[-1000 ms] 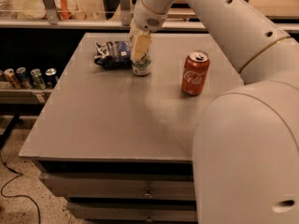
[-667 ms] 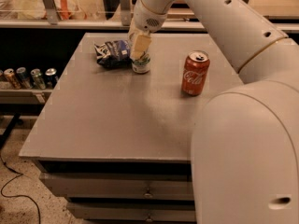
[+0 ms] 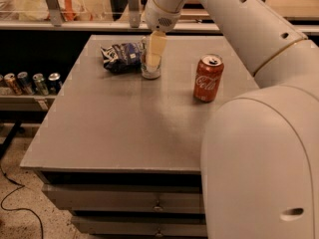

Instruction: Move 7up can near blue chip bag

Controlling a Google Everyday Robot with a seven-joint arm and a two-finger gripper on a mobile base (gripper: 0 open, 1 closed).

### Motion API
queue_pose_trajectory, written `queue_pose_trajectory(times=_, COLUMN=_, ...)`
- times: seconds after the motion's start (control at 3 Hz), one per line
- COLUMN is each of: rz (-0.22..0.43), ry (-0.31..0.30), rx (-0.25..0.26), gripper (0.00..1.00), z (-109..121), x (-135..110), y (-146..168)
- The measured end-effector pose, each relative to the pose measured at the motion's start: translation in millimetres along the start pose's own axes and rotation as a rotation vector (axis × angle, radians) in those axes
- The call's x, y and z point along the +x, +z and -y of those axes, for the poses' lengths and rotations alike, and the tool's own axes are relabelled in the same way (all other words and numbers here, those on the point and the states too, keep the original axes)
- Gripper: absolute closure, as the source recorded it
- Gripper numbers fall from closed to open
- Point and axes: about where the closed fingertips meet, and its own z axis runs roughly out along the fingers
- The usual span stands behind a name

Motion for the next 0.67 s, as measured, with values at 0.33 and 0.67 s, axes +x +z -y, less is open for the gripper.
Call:
queue_pose_trajectory(times=0.33, rz=-0.059, ry=0.009, rx=0.025, gripper=0.0, z=5.6, x=17.2, y=-14.8)
queue_pose_trajectory(times=0.67, rz=-0.112, ry=0.043, rx=0.054, gripper=0.0, z=12.0, x=50.0, y=-31.5)
